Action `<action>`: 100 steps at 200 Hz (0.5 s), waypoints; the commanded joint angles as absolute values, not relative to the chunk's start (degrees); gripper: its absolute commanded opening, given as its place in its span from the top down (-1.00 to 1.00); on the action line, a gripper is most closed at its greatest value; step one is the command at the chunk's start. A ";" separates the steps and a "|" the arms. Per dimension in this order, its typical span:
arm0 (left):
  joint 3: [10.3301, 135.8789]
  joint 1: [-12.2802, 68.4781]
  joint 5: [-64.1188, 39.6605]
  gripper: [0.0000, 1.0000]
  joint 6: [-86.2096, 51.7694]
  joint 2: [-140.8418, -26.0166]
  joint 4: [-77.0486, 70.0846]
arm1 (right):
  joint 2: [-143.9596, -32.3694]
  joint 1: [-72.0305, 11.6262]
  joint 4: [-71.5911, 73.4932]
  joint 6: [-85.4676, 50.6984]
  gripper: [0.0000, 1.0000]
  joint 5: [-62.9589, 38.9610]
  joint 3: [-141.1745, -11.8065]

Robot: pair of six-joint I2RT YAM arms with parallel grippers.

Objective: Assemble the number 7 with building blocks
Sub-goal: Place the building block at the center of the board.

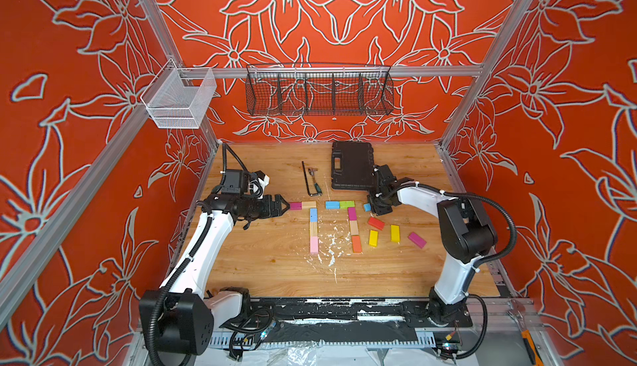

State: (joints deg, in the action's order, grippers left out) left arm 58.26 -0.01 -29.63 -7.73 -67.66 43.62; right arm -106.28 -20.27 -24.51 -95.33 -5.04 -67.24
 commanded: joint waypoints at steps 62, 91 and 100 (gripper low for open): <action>57.52 -0.35 -29.96 -0.89 -7.69 -68.61 43.68 | -109.92 -21.36 -22.33 -102.30 0.25 -4.65 -68.91; 57.57 -0.35 -30.23 -0.89 -7.80 -68.75 43.68 | -109.69 -21.36 -21.90 -102.82 0.08 -4.71 -68.39; 57.57 -0.35 -30.24 -0.89 -7.81 -68.79 43.77 | -109.69 -21.36 -21.62 -102.96 0.04 -4.76 -68.23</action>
State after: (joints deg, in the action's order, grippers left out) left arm 58.22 -0.01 -29.67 -7.75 -68.42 43.62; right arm -108.09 -20.88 -21.04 -98.00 -5.15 -68.77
